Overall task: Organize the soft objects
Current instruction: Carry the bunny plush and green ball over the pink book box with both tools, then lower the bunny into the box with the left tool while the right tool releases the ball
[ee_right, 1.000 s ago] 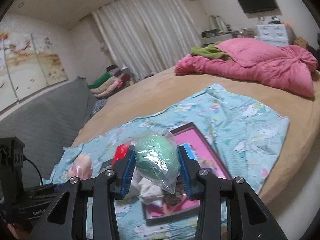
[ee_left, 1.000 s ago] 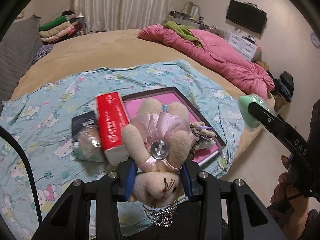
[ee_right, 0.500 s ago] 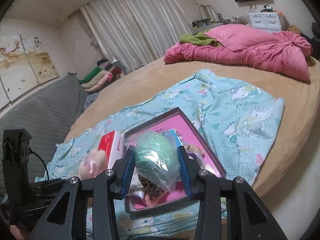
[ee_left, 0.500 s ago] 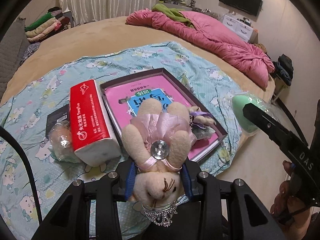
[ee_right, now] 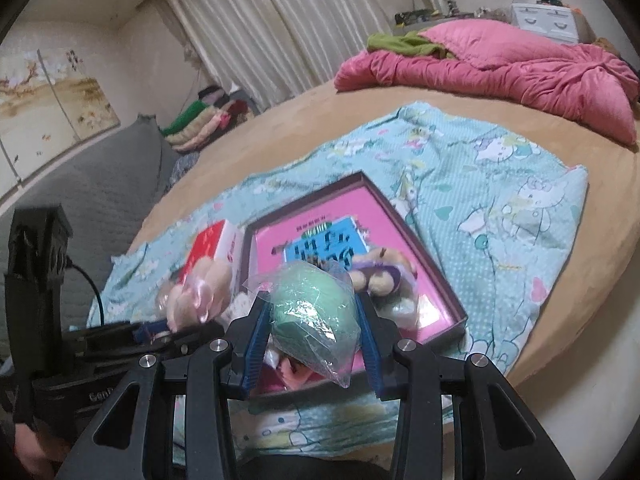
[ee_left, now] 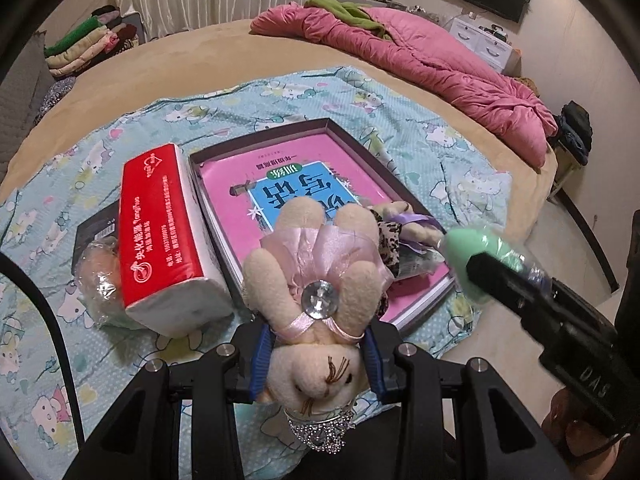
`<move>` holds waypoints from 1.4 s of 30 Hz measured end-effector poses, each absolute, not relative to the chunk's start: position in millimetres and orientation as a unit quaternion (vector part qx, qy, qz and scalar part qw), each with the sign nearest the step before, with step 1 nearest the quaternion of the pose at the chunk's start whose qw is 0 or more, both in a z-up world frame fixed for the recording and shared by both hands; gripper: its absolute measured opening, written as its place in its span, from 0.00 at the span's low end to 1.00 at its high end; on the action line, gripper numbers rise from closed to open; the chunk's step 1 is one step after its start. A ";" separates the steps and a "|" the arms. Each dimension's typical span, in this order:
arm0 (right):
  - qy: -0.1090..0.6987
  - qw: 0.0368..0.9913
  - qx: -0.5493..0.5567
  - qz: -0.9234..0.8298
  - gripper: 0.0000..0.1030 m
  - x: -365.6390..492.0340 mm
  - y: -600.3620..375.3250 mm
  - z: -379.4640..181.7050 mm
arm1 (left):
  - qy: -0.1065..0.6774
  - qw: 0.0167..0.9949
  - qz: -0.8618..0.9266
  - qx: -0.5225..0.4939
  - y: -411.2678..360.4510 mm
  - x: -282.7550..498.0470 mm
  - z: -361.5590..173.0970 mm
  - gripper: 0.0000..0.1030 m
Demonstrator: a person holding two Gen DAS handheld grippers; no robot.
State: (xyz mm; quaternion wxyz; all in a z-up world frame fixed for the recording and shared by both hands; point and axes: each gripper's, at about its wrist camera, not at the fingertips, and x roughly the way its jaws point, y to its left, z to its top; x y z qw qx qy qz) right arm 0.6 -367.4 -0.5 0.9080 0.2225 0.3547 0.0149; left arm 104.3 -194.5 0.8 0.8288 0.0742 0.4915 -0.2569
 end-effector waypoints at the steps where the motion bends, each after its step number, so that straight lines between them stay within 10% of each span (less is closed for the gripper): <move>1: 0.360 0.906 0.222 0.016 0.41 1.8 -367.0 -4.1 | 0.493 0.828 -0.256 0.074 -195.2 105.4 -1.0 0.38; 42: 0.409 0.891 0.198 -0.004 0.41 57.6 -364.5 -75.3 | 0.510 0.822 -0.247 0.059 -208.7 148.6 -42.5 0.38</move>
